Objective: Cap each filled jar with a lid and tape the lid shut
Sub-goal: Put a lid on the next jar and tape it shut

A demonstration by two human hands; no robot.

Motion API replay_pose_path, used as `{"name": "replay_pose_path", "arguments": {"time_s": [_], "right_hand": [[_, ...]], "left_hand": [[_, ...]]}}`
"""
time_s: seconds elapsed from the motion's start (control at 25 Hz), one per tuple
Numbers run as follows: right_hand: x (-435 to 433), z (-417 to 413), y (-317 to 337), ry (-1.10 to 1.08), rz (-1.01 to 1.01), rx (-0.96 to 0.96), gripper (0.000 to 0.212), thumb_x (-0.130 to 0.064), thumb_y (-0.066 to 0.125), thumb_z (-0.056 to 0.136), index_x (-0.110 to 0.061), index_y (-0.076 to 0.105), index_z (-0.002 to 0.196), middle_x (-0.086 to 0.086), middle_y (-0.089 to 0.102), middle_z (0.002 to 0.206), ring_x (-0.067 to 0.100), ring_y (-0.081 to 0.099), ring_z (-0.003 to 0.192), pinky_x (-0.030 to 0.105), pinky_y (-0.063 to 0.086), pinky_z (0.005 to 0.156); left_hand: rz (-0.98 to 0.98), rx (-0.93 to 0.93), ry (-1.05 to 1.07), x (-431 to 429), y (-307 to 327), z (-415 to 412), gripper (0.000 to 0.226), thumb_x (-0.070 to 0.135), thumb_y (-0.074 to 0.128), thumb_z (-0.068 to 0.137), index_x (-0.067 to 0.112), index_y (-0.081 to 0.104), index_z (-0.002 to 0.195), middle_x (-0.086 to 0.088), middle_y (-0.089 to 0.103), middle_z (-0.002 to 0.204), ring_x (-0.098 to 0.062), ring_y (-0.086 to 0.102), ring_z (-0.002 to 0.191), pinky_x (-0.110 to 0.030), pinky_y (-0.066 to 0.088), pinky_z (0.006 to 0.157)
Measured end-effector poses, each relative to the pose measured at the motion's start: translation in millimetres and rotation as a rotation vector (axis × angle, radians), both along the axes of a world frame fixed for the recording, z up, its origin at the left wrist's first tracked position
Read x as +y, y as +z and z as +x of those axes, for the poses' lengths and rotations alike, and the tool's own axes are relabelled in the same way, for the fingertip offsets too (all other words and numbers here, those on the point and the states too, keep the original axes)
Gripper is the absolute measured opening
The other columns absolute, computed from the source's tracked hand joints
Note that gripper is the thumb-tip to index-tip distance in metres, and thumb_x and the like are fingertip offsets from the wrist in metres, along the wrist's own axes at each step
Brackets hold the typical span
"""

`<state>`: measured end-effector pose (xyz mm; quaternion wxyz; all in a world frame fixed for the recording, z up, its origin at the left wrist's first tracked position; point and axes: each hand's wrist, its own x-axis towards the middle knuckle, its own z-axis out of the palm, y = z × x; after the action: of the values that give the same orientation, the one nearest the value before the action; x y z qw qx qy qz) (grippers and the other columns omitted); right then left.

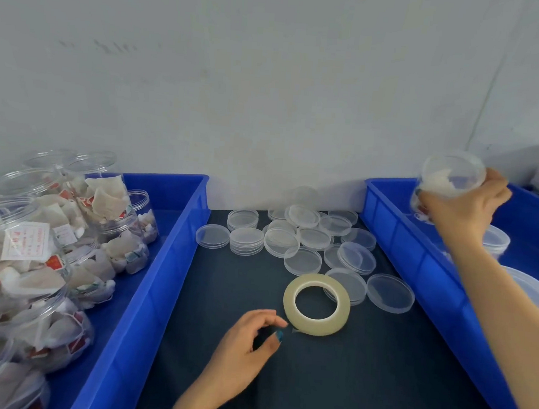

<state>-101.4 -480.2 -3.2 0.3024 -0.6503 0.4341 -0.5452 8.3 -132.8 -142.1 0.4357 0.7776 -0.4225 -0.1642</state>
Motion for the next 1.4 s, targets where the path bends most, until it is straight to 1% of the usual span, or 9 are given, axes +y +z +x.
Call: {"name": "replay_pose_path", "arguments": {"time_s": [0.12, 0.32, 0.64, 0.76, 0.84, 0.92, 1.08, 1.2, 1.4], "right_hand": [[-28, 2, -16, 0.045, 0.073, 0.228, 0.095, -0.029, 0.085, 0.07, -0.004, 0.029, 0.142, 0.017, 0.035, 0.142, 0.033, 0.04, 0.13, 0.038, 0.034, 0.104], [-51, -1, -31, -0.114, 0.12, 0.886, 0.105, -0.066, 0.066, 0.079, 0.002, 0.026, 0.147, 0.027, 0.052, 0.136, 0.043, 0.043, 0.134, 0.061, 0.004, 0.118], [-42, -1, -36, -0.2, 0.089, 1.202, 0.096, -0.075, 0.033, 0.086, 0.003, 0.042, 0.142, 0.022, 0.038, 0.15, 0.034, 0.014, 0.147, 0.064, 0.001, 0.117], [-9, 17, -28, -0.184, -0.249, 1.155, 0.067, -0.045, 0.046, 0.093, 0.002, 0.042, 0.141, 0.023, 0.036, 0.149, 0.035, 0.012, 0.146, 0.062, 0.009, 0.117], [42, 41, -21, 0.046, -0.676, 1.101, 0.049, -0.031, 0.06, 0.09, -0.005, 0.055, 0.132, 0.019, 0.049, 0.14, 0.038, 0.028, 0.14, 0.054, 0.024, 0.114], [122, 64, -23, 0.405, -1.052, 0.77, 0.036, -0.012, 0.081, 0.07, -0.005, 0.071, 0.104, 0.018, 0.068, 0.111, 0.041, 0.052, 0.12, 0.049, 0.04, 0.102], [293, 87, -39, 1.143, -0.918, 0.36, 0.042, -0.013, 0.073, 0.076, -0.009, 0.069, 0.118, 0.008, 0.066, 0.123, 0.031, 0.04, 0.135, 0.04, 0.028, 0.118], [384, 97, -45, 1.523, -0.772, 0.292, 0.05, -0.009, 0.074, 0.078, 0.0, 0.062, 0.126, 0.017, 0.06, 0.131, 0.033, 0.039, 0.134, 0.048, 0.028, 0.116], [433, 108, -44, 1.582, -0.591, 0.365, 0.082, -0.009, 0.068, 0.086, -0.001, 0.022, 0.154, 0.016, 0.021, 0.161, 0.03, 0.018, 0.147, 0.049, 0.019, 0.12]], "left_hand": [[0.066, -0.059, -0.002, 1, -3, 2, 0.018, 0.031, 0.058, 0.098, 0.044, 0.062, 0.109, 0.029, 0.048, 0.13, 0.019, 0.041, 0.121, -0.008, 0.034, 0.102], [0.112, -0.068, -0.005, 4, -4, 1, 0.015, 0.036, 0.056, 0.098, 0.046, 0.061, 0.109, 0.033, 0.042, 0.133, 0.016, 0.038, 0.125, -0.018, 0.033, 0.11], [0.147, -0.212, 0.009, 19, 11, -7, 0.021, 0.034, 0.054, 0.1, 0.041, 0.057, 0.119, 0.031, 0.04, 0.135, 0.018, 0.034, 0.126, -0.005, 0.026, 0.106], [0.21, -0.387, 0.069, 38, 27, -16, 0.028, 0.038, 0.051, 0.1, 0.04, 0.051, 0.128, 0.03, 0.035, 0.14, 0.014, 0.03, 0.13, 0.0, 0.022, 0.101], [0.22, -0.613, 0.143, 53, 48, -25, 0.029, 0.038, 0.057, 0.095, 0.036, 0.057, 0.124, 0.024, 0.044, 0.137, 0.006, 0.04, 0.128, -0.008, 0.033, 0.099], [0.112, -0.859, 0.242, 73, 76, -30, 0.025, 0.033, 0.063, 0.088, 0.028, 0.069, 0.111, 0.013, 0.062, 0.121, -0.008, 0.059, 0.115, -0.025, 0.049, 0.092], [0.226, -1.089, 0.661, 146, 113, -5, 0.03, 0.022, 0.047, 0.093, 0.017, 0.072, 0.11, -0.004, 0.068, 0.114, -0.028, 0.062, 0.108, -0.049, 0.051, 0.09], [0.366, -0.953, 0.893, 219, 110, 23, 0.045, 0.028, 0.038, 0.091, 0.009, 0.065, 0.122, -0.014, 0.06, 0.13, -0.039, 0.053, 0.123, -0.059, 0.044, 0.098], [0.196, -0.853, 0.996, 278, 87, 53, 0.056, 0.038, 0.045, 0.09, 0.016, 0.045, 0.141, 0.0, 0.043, 0.149, -0.029, 0.039, 0.139, -0.062, 0.038, 0.107]]}}
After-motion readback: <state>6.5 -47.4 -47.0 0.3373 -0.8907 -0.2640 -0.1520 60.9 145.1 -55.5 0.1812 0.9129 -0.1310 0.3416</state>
